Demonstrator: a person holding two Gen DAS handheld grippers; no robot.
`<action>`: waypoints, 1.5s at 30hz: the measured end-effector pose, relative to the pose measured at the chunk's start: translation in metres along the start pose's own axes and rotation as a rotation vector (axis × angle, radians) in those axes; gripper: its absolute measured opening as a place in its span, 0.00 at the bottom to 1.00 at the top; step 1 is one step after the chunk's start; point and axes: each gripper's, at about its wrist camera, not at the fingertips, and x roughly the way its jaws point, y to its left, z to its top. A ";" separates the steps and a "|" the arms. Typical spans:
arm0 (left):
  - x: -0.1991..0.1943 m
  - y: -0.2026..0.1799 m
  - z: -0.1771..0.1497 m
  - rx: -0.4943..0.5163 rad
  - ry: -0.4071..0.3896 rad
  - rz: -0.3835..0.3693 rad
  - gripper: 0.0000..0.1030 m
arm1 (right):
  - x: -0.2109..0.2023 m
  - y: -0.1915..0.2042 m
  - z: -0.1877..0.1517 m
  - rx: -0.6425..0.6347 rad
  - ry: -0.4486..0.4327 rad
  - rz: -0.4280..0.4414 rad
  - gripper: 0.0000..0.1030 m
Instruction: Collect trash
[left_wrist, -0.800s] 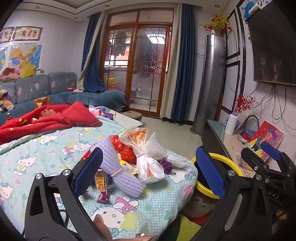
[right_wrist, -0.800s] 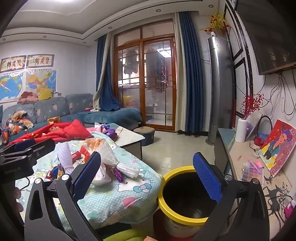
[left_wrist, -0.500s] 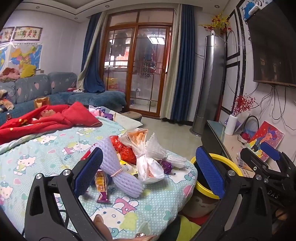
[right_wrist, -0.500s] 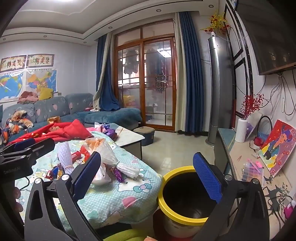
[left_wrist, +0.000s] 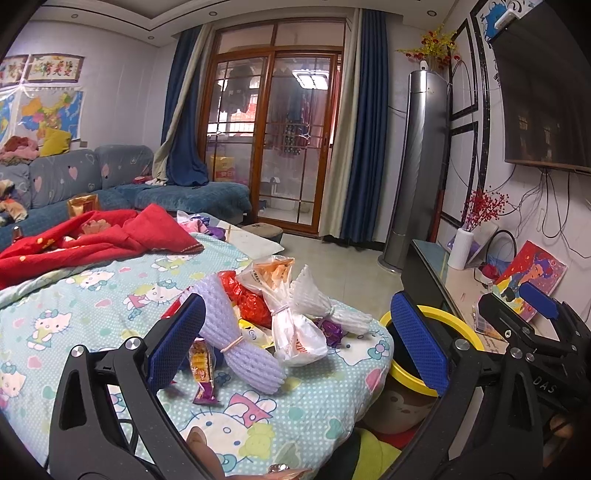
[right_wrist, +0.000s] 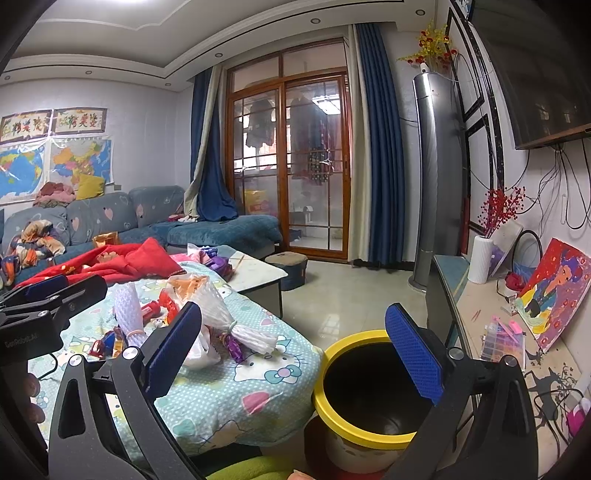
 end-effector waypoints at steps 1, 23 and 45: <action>0.000 0.000 0.000 0.001 -0.002 0.000 0.90 | -0.002 -0.002 0.001 -0.001 0.002 0.000 0.94; 0.000 0.000 -0.002 0.003 -0.003 -0.001 0.90 | 0.002 -0.002 0.000 -0.002 0.023 0.040 0.94; 0.002 0.021 -0.004 -0.059 0.007 0.026 0.90 | 0.010 0.019 -0.006 -0.038 0.061 0.089 0.94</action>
